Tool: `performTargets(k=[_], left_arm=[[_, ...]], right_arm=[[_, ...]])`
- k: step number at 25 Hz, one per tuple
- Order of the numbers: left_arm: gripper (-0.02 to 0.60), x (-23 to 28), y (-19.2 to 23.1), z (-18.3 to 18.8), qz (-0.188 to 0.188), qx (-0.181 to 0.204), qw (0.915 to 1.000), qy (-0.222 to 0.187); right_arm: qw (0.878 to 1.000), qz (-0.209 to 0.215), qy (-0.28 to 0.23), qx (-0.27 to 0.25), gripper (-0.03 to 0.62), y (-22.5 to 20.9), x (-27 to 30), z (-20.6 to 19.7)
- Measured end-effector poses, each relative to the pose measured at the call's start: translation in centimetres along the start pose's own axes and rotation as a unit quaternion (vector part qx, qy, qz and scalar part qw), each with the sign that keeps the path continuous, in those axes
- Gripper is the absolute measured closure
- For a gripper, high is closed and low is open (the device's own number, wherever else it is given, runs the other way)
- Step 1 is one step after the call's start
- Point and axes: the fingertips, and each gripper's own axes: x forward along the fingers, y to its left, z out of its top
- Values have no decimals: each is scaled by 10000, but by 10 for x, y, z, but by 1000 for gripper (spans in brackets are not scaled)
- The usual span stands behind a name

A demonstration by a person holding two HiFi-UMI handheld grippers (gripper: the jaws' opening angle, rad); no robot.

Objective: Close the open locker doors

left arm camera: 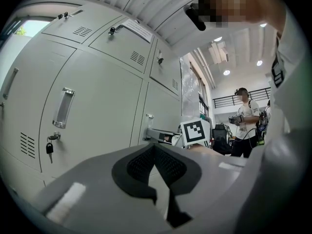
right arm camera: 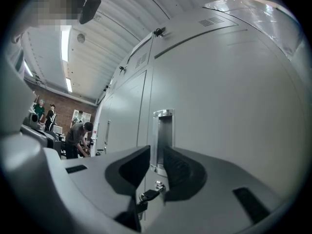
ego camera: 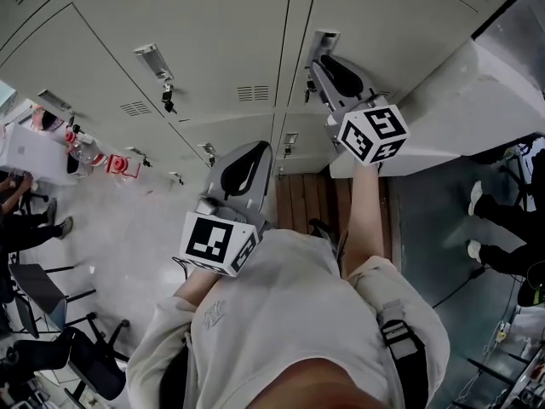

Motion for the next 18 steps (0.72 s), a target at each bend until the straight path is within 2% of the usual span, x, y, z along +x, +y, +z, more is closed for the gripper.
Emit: performTargets(k=[18], left_arm=[[574,-6,6,3,72,8,10000,-32]], right_arm=[[9987,-472,23,-192,539,-5,-5,3]])
